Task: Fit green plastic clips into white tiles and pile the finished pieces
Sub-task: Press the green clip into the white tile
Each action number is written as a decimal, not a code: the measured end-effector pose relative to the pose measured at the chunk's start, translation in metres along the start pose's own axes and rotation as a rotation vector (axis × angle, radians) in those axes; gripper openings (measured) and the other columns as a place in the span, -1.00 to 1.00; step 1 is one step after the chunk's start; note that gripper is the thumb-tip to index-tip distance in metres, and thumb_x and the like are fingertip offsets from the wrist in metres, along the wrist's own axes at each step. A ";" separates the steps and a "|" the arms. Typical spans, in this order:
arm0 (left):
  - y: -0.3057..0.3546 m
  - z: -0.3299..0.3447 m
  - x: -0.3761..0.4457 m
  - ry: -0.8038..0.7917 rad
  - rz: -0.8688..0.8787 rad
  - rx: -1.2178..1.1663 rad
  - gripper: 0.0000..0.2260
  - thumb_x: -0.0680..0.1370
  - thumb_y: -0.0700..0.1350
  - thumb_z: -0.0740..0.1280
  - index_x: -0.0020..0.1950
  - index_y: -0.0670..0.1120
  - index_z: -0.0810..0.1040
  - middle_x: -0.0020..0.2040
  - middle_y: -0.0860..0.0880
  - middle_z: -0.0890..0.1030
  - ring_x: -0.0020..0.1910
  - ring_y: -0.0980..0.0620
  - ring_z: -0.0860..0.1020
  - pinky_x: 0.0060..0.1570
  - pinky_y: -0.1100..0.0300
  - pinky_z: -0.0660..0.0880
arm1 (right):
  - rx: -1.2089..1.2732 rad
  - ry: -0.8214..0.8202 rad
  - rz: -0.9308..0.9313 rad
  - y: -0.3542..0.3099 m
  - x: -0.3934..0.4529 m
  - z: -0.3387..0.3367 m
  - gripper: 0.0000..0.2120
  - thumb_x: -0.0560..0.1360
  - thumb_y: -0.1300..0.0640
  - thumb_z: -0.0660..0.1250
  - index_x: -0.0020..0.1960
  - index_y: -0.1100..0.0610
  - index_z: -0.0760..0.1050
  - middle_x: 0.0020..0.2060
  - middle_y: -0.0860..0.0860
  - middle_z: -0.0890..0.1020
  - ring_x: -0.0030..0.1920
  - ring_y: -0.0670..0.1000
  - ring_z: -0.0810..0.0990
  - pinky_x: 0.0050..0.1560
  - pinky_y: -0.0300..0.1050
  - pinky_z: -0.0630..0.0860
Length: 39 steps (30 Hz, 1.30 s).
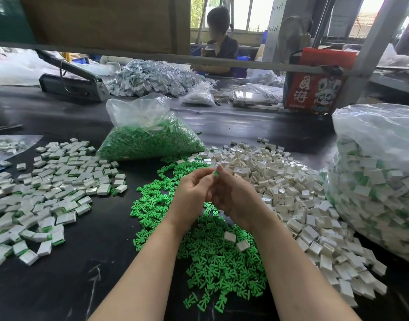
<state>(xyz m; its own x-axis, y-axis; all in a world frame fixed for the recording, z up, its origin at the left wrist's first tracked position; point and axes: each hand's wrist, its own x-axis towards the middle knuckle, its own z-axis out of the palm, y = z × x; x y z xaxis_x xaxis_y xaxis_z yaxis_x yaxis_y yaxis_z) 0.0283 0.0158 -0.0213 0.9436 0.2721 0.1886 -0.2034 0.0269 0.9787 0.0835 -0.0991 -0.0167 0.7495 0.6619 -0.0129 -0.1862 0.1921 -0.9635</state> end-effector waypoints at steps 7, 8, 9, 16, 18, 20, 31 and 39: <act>-0.001 0.001 0.004 0.064 -0.003 -0.088 -0.83 0.43 -0.14 0.28 -0.22 -0.13 0.66 -0.33 -0.20 0.63 -0.41 -0.11 0.58 -0.35 0.05 0.56 | -0.106 0.019 -0.014 0.003 0.000 0.002 -0.46 0.52 -0.12 0.30 0.11 0.40 0.55 -0.24 0.17 0.63 -0.35 -0.04 0.47 -0.40 -0.26 0.30; -0.002 0.002 0.004 0.072 -0.010 -0.111 -0.83 0.42 -0.14 0.28 -0.22 -0.18 0.65 -0.32 -0.25 0.62 -0.39 -0.15 0.56 -0.30 -0.03 0.57 | -0.114 0.019 -0.021 0.003 0.000 0.002 -0.48 0.51 -0.12 0.30 0.10 0.36 0.57 -0.26 0.15 0.64 -0.36 -0.05 0.46 -0.40 -0.26 0.30; -0.002 0.002 0.005 0.081 -0.020 -0.126 -0.82 0.41 -0.14 0.29 -0.21 -0.22 0.63 -0.32 -0.27 0.60 -0.38 -0.16 0.54 -0.26 -0.10 0.54 | -0.115 0.018 -0.028 0.003 0.000 0.002 -0.51 0.51 -0.13 0.31 0.08 0.32 0.59 -0.27 0.14 0.64 -0.35 -0.04 0.46 -0.39 -0.25 0.30; -0.003 0.008 0.003 0.095 -0.067 -0.179 -0.80 0.46 -0.18 0.27 -0.17 -0.22 0.66 -0.36 -0.14 0.61 -0.40 -0.06 0.54 -0.34 0.09 0.54 | -0.122 0.058 -0.042 0.005 -0.002 0.002 -0.51 0.48 -0.13 0.36 0.09 0.31 0.59 -0.26 0.13 0.60 -0.29 0.01 0.45 -0.28 -0.14 0.31; -0.004 0.009 0.003 0.119 -0.074 -0.187 -0.79 0.55 -0.25 0.24 -0.12 -0.26 0.66 -0.27 -0.19 0.64 -0.29 -0.11 0.57 -0.21 0.02 0.56 | -0.087 0.062 -0.049 0.004 -0.003 0.003 -0.53 0.45 -0.11 0.37 0.08 0.30 0.59 -0.25 0.11 0.60 -0.27 0.02 0.48 -0.23 -0.13 0.36; -0.006 0.010 0.003 0.135 -0.081 -0.186 -0.79 0.58 -0.29 0.23 -0.08 -0.29 0.66 -0.19 -0.24 0.65 -0.20 -0.15 0.58 -0.08 -0.10 0.54 | -0.056 0.069 -0.057 0.003 -0.004 0.006 -0.52 0.43 -0.07 0.38 0.10 0.33 0.58 -0.19 0.17 0.60 -0.19 0.11 0.50 -0.11 -0.03 0.40; -0.010 0.007 0.004 0.076 -0.073 -0.160 -0.79 0.43 -0.12 0.27 -0.23 -0.08 0.70 -0.29 -0.08 0.66 -0.29 -0.01 0.61 -0.10 -0.01 0.57 | -0.020 0.172 -0.051 0.001 -0.008 0.017 -0.58 0.54 0.09 0.33 0.14 0.47 0.50 -0.07 0.30 0.52 -0.05 0.22 0.45 0.08 0.18 0.33; -0.011 0.005 0.004 0.072 -0.094 -0.155 -0.80 0.41 -0.12 0.28 -0.20 -0.10 0.71 -0.27 -0.10 0.66 -0.27 -0.01 0.60 -0.05 -0.05 0.55 | -0.002 0.182 -0.042 0.005 -0.004 0.014 -0.63 0.53 0.12 0.34 0.13 0.44 0.52 -0.05 0.31 0.57 -0.02 0.22 0.51 0.27 0.36 0.37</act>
<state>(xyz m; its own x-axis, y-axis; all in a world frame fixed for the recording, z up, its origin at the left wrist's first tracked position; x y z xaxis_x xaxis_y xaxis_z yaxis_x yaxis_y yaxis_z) 0.0359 0.0117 -0.0307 0.9405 0.3290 0.0855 -0.1585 0.2020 0.9665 0.0703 -0.0908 -0.0177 0.8591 0.5113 -0.0209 -0.1515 0.2151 -0.9648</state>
